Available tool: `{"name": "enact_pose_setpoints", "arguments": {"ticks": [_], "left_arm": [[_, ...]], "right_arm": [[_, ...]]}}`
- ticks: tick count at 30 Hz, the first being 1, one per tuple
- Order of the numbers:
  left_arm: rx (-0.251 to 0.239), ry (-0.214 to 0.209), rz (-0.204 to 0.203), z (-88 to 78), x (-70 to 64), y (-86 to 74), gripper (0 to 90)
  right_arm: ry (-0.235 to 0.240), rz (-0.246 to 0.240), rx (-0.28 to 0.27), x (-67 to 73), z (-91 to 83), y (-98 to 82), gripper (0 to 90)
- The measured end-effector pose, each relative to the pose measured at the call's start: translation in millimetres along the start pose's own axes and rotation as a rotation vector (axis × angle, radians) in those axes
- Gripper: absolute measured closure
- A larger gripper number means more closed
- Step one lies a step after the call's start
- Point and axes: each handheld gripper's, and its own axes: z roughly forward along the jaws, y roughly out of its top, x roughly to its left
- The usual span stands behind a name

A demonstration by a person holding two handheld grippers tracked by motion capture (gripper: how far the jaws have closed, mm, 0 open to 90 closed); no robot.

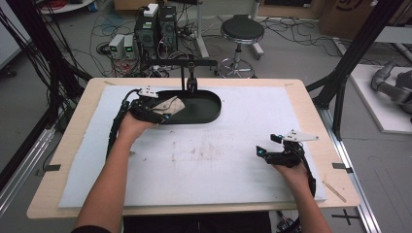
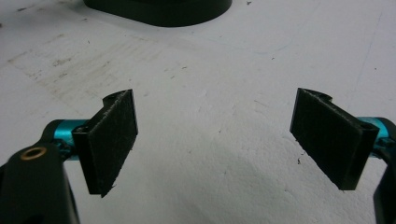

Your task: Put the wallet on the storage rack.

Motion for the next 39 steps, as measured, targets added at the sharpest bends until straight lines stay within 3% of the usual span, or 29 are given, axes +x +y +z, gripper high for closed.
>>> {"name": "enact_pose_setpoints", "arguments": {"ticks": [5, 9, 12, 21, 39], "left_arm": [[-0.014, 0.005, 0.007, 12.6, 6.3, 9.4, 35.6], [0.015, 0.004, 0.016, 23.2, 10.4, 15.6, 35.5], [-0.006, 0.003, 0.019, 32.0, 12.7, 17.2, 35.6], [0.051, 0.007, 0.004, 61.2, 18.3, 15.6, 35.5], [0.124, 0.035, -0.022, 83.8, 29.7, 7.7, 35.3]], "right_arm": [[0.001, 0.004, -0.001, -1.0, -0.7, -0.7, 15.3], [0.001, 0.005, -0.002, -1.6, -0.8, -1.8, 15.3], [0.001, 0.005, 0.002, -2.2, -1.0, -2.5, 15.3], [-0.002, 0.006, 0.007, -3.1, 0.2, -3.0, 15.3], [-0.002, 0.002, 0.016, -3.1, 1.9, -3.3, 15.3]]}}
